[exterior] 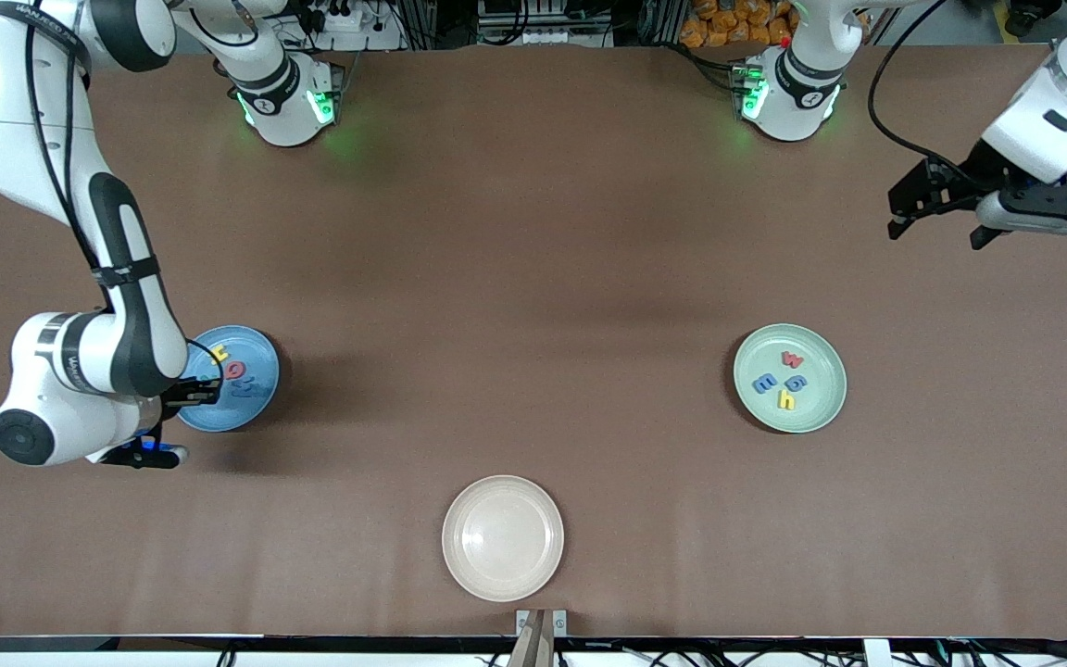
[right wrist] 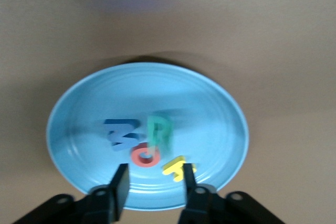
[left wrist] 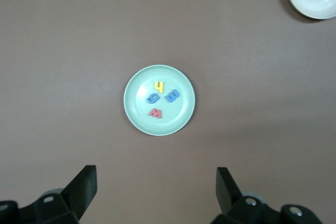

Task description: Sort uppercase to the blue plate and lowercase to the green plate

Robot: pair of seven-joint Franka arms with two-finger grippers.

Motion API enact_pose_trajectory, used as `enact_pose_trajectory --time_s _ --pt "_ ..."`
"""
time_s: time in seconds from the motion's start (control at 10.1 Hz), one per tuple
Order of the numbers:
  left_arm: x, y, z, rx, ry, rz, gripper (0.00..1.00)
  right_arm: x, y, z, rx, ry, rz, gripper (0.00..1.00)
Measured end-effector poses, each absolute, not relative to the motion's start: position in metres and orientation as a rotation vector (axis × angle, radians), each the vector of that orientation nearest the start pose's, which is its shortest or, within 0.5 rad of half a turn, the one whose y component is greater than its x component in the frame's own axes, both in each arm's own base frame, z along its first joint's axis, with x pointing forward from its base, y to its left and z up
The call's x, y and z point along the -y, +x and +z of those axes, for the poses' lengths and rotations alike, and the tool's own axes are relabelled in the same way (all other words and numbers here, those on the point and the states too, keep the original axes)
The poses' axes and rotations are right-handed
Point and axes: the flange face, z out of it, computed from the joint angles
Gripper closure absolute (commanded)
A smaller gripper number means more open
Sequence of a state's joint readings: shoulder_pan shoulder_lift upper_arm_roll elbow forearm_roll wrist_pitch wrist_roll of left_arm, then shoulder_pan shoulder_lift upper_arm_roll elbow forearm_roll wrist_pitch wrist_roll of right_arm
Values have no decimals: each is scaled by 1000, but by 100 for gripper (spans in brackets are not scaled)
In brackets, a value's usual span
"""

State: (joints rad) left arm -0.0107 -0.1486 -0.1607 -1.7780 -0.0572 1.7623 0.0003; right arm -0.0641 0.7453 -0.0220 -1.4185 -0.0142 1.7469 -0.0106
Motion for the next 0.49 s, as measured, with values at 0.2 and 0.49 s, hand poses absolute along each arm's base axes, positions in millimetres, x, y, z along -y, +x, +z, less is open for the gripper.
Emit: enact_pose_trajectory --time_s 0.2,0.49 --pt "110 524 634 -304 -3170 -185 0 58 674 230 -75 -3075 651 35" --pt "104 550 630 -308 -3181 -143 0 47 683 271 -51 -3083 592 0"
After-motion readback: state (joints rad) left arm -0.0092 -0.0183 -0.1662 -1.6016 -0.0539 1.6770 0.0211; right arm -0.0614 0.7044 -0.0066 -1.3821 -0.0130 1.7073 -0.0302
